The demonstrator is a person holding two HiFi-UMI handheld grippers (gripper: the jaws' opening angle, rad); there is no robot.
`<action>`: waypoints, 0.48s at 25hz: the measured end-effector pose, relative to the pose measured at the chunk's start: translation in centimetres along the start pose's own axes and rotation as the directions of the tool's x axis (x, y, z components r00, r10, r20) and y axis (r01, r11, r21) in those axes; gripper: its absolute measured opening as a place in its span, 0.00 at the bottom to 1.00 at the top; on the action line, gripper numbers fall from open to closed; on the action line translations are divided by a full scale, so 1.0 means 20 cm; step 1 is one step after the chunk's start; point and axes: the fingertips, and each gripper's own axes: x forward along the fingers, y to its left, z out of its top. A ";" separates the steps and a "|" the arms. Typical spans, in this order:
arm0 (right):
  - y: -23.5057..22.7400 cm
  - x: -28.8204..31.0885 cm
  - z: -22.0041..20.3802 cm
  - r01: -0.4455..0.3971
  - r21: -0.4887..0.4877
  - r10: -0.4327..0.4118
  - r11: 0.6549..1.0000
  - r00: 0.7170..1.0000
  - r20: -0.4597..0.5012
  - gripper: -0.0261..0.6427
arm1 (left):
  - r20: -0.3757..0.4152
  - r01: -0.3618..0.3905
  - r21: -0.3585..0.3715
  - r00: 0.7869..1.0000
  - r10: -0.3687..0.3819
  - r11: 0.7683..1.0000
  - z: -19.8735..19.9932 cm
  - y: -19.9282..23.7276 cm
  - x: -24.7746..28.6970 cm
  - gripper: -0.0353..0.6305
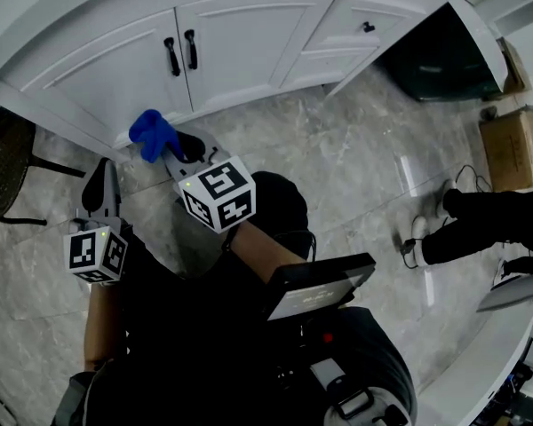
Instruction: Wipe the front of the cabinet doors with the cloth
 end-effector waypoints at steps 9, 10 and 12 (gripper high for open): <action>-0.04 -0.06 -0.01 0.044 0.023 -0.044 0.999 0.999 0.004 0.11 | -0.010 0.028 0.002 1.000 -0.028 1.000 0.01 -0.04 0.01 0.06; -0.04 -0.06 0.00 0.042 0.025 -0.042 0.999 0.999 0.008 0.11 | -0.010 0.028 0.006 1.000 -0.028 1.000 0.01 -0.03 0.01 0.06; -0.04 -0.05 0.00 0.037 0.029 -0.038 0.999 0.999 0.013 0.11 | -0.010 0.024 0.013 1.000 -0.024 1.000 0.01 -0.03 0.01 0.06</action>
